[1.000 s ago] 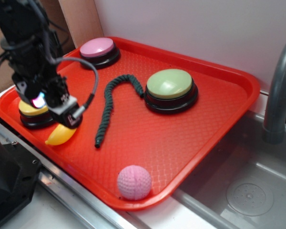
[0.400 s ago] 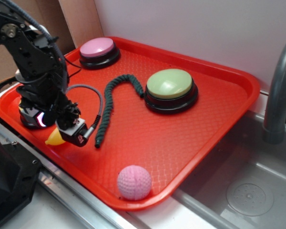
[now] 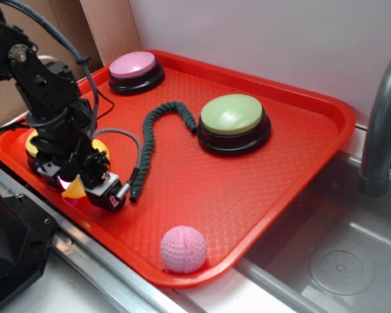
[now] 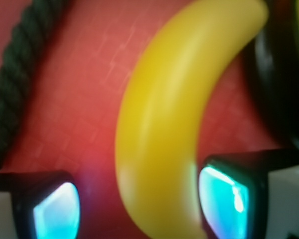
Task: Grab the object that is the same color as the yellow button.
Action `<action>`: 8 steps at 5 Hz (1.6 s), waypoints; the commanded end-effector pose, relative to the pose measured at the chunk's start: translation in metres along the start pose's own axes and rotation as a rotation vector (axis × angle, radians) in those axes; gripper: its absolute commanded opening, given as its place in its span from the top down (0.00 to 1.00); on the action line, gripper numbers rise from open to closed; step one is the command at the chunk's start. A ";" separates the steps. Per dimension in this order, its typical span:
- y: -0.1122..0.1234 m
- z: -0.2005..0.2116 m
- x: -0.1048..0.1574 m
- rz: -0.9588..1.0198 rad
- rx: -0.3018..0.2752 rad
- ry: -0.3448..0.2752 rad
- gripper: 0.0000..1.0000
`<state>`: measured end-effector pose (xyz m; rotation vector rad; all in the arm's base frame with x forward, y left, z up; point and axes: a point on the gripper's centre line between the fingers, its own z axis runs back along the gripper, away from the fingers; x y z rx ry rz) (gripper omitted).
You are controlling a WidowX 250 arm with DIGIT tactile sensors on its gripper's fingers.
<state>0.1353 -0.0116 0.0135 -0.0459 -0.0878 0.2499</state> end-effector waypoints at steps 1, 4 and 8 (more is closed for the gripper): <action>-0.002 -0.004 0.002 0.017 -0.005 -0.023 1.00; 0.004 0.086 0.033 0.025 0.014 -0.087 1.00; 0.025 0.173 0.114 0.031 0.000 -0.144 1.00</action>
